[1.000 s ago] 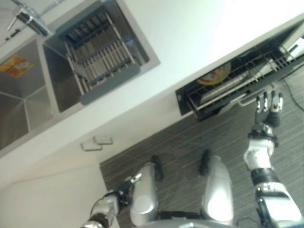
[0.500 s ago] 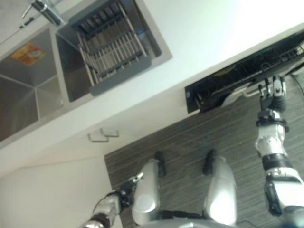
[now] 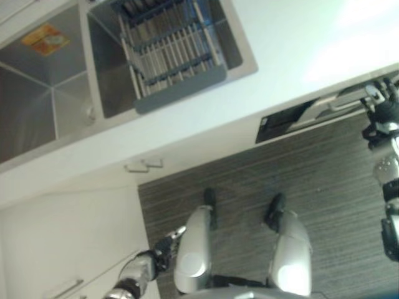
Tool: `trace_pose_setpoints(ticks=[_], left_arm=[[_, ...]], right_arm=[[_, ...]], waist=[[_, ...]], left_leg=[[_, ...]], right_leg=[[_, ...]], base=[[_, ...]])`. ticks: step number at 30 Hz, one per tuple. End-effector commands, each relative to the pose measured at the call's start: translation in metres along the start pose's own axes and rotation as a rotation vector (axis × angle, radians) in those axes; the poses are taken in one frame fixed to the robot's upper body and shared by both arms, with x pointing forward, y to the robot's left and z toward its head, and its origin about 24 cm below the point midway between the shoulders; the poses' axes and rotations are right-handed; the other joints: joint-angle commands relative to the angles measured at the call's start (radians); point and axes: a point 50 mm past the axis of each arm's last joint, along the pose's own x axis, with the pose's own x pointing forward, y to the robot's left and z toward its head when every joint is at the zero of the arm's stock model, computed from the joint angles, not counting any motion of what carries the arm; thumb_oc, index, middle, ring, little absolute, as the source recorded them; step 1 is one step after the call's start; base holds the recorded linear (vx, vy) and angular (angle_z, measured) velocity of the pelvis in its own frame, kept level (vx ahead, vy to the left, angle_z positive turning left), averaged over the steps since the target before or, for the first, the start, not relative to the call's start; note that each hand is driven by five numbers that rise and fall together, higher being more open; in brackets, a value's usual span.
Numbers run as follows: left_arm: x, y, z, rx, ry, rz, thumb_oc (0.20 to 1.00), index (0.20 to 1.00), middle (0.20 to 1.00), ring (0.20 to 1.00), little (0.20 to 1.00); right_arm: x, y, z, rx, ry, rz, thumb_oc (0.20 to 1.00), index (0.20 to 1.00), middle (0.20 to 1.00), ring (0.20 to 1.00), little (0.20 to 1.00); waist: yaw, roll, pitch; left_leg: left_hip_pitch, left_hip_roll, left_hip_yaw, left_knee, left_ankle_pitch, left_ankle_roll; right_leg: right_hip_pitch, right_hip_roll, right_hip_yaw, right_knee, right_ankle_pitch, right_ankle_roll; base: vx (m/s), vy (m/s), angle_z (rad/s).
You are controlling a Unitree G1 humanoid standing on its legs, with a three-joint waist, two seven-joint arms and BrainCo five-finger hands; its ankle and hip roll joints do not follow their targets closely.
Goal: Place the dishes in the dishwasher.
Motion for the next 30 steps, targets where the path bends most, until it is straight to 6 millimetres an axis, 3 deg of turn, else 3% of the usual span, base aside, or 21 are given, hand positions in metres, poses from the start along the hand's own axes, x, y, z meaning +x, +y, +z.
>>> trace_pose_setpoints(ticks=[1, 8, 11, 13, 14, 15, 17, 18, 19, 20, 21, 23, 24, 30], left_arm=[[-0.015, 0.025, -0.017, 0.063, 0.074, 0.058, 1.000, 1.000, 1.000, 1.000, 1.000], [-0.018, 0.036, -0.006, 0.048, 0.048, 0.101, 1.000, 1.000, 1.000, 1.000, 1.000], [-0.018, 0.034, -0.003, 0.008, 0.030, 0.084, 1.000, 1.000, 1.000, 1.000, 1.000], [-0.016, 0.031, -0.003, -0.022, 0.026, 0.077, 1.000, 1.000, 1.000, 1.000, 1.000], [-0.014, 0.027, -0.002, -0.046, 0.026, 0.070, 1.000, 1.000, 1.000, 1.000, 1.000], [-0.011, 0.023, -0.003, -0.066, 0.020, 0.066, 1.000, 1.000, 1.000, 1.000, 1.000], [-0.008, 0.017, -0.004, -0.085, 0.007, 0.053, 1.000, 1.000, 1.000, 1.000, 1.000], [-0.006, 0.013, -0.002, -0.099, -0.014, 0.038, 1.000, 1.000, 1.000, 1.000, 1.000], [-0.005, 0.011, -0.003, -0.110, -0.024, 0.028, 1.000, 1.000, 1.000, 1.000, 1.000], [-0.005, 0.010, -0.004, -0.111, -0.028, 0.022, 1.000, 1.000, 1.000, 1.000, 1.000], [-0.005, 0.007, -0.006, -0.128, -0.030, 0.015, 1.000, 1.000, 1.000, 1.000, 1.000], [-0.006, 0.006, -0.011, -0.153, -0.024, 0.009, 1.000, 1.000, 1.000, 1.000, 1.000], [-0.006, 0.006, -0.014, -0.177, -0.015, 0.005, 1.000, 1.000, 1.000, 1.000, 1.000], [-0.008, 0.007, -0.027, -0.188, 0.065, -0.038, 1.000, 1.000, 1.000, 1.000, 1.000]], right_arm=[[0.026, 0.077, 0.085, -0.025, -0.288, 0.271, 1.000, 1.000, 1.000, 1.000, 1.000], [0.029, 0.091, 0.094, -0.004, -0.302, 0.307, 1.000, 1.000, 1.000, 1.000, 1.000], [0.029, 0.093, 0.076, 0.028, -0.229, 0.306, 1.000, 1.000, 1.000, 1.000, 1.000], [0.025, 0.087, 0.048, 0.048, -0.143, 0.289, 1.000, 1.000, 1.000, 1.000, 1.000], [0.019, 0.080, 0.023, 0.058, -0.078, 0.265, 1.000, 1.000, 1.000, 1.000, 1.000], [0.006, 0.066, -0.014, 0.069, 0.006, 0.228, 1.000, 1.000, 1.000, 1.000, 1.000], [-0.024, 0.047, -0.067, 0.068, 0.102, 0.166, 1.000, 1.000, 1.000, 1.000, 1.000], [-0.052, 0.034, -0.104, 0.065, 0.176, 0.121, 1.000, 1.000, 1.000, 1.000, 1.000], [-0.070, 0.025, -0.122, 0.060, 0.216, 0.087, 1.000, 1.000, 1.000, 1.000, 1.000], [-0.079, 0.019, -0.130, 0.062, 0.238, 0.052, 1.000, 1.000, 1.000, 1.000, 1.000], [-0.103, 0.005, -0.149, 0.078, 0.278, -0.019, 1.000, 1.000, 1.000, 1.000, 1.000], [-0.125, -0.009, -0.162, 0.071, 0.321, -0.071, 1.000, 1.000, 1.000, 1.000, 1.000], [-0.145, -0.021, -0.173, 0.063, 0.355, -0.125, 1.000, 1.000, 1.000, 1.000, 1.000], [-0.218, -0.060, -0.207, -0.002, 0.594, -0.212, 1.000, 1.000, 1.000, 1.000, 1.000]], waist=[[0.074, -0.043, -0.026], [0.102, -0.067, -0.026], [0.102, -0.074, -0.026], [0.096, -0.079, -0.026], [0.089, -0.083, -0.026], [0.075, -0.086, -0.026], [0.051, -0.089, -0.026], [0.026, -0.094, -0.027], [0.012, -0.096, -0.034], [0.004, -0.098, -0.041], [-0.016, -0.100, -0.059], [-0.035, -0.103, -0.079], [-0.056, -0.105, -0.098], [-0.139, -0.108, -0.174]], left_leg=[[0.012, -0.052, 0.032, -0.014, -0.039, 0.047], [0.000, -0.044, 0.016, -0.012, -0.038, 0.047], [0.016, -0.038, 0.015, -0.024, -0.033, 0.041], [0.037, -0.036, 0.018, -0.040, -0.029, 0.038], [0.056, -0.034, 0.023, -0.055, -0.025, 0.037], [0.087, -0.030, 0.034, -0.077, -0.018, 0.036], [0.131, -0.023, 0.046, -0.105, -0.009, 0.034], [0.164, -0.014, 0.061, -0.130, 0.001, 0.030], [0.181, -0.009, 0.069, -0.148, 0.006, 0.026], [0.191, -0.007, 0.074, -0.160, 0.010, 0.024], [0.211, 0.000, 0.087, -0.188, 0.021, 0.015], [0.233, 0.007, 0.100, -0.218, 0.032, 0.006], [0.252, 0.013, 0.113, -0.245, 0.043, -0.005], [0.318, 0.038, 0.170, -0.305, 0.075, -0.023]], right_leg=[[0.037, -0.001, 0.078, 0.007, -0.047, 0.069], [0.059, 0.001, 0.048, -0.042, -0.018, 0.083], [0.081, 0.010, 0.044, -0.060, -0.017, 0.083], [0.103, 0.014, 0.042, -0.079, -0.013, 0.086], [0.121, 0.016, 0.040, -0.095, -0.009, 0.087], [0.150, 0.019, 0.038, -0.117, -0.003, 0.089], [0.185, 0.021, 0.041, -0.140, 0.005, 0.092], [0.212, 0.023, 0.044, -0.160, 0.012, 0.095], [0.225, 0.025, 0.045, -0.174, 0.014, 0.096], [0.234, 0.026, 0.046, -0.183, 0.016, 0.096], [0.254, 0.031, 0.045, -0.209, 0.020, 0.098], [0.277, 0.037, 0.042, -0.237, 0.024, 0.099], [0.297, 0.043, 0.041, -0.263, 0.030, 0.102], [0.352, 0.069, 0.052, -0.338, 0.053, 0.091]], base=[[0.00, -0.049, 0.12], [-0.01, -0.084, 0.06], [-0.05, -0.052, 0.08], [-0.07, -0.047, 0.09], [-0.09, -0.048, 0.04], [-0.10, -0.048, 0.03], [-0.09, -0.055, 0.01], [-0.10, -0.077, -0.04], [-0.08, -0.077, -0.09], [-0.06, -0.075, -0.11], [-0.06, -0.071, -0.12], [-0.07, -0.072, -0.19], [-0.10, -0.079, -0.28], [-0.10, -0.024, -0.28]])
